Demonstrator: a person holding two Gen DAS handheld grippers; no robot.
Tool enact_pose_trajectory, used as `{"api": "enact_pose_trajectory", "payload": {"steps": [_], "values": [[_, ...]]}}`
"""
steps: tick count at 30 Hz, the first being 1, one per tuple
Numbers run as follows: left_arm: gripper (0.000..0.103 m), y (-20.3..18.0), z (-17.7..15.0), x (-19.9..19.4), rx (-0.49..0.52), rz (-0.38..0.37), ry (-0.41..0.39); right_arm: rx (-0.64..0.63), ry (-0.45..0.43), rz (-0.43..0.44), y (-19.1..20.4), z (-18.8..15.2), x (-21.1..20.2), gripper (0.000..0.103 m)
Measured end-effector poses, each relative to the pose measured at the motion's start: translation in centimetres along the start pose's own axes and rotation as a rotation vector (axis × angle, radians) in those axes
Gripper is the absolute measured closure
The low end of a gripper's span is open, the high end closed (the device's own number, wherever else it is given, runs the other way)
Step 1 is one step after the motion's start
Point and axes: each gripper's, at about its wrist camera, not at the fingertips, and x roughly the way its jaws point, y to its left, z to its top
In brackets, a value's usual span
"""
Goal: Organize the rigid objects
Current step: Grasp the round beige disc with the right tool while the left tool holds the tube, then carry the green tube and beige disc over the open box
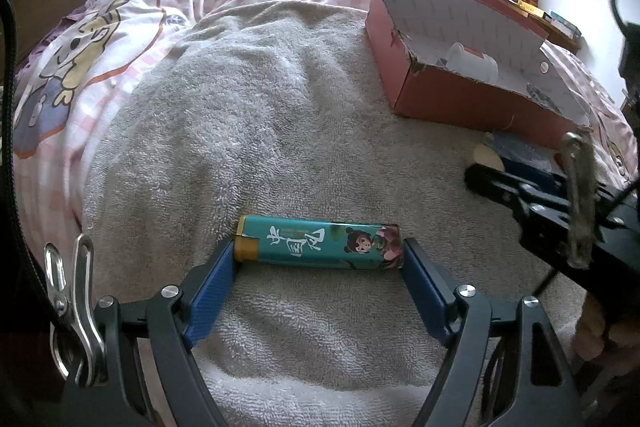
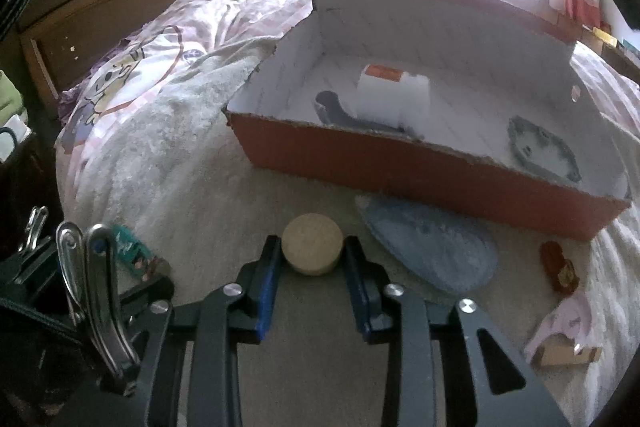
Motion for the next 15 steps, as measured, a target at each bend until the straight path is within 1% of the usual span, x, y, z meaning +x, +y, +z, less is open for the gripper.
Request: {"api": "enact_pose_trajectory", "payload": {"steps": [6, 15], "values": [[0.021, 0.0, 0.0, 0.0, 0.0, -0.001, -0.001, 0.037, 0.031, 0.011, -1.6, -2.1, -1.9, 0.07], [0.021, -0.5, 0.4, -0.6, -0.002, -0.015, -0.011, 0.093, 0.021, 0.014, -4.0, -4.8, -4.7, 0.07]]}}
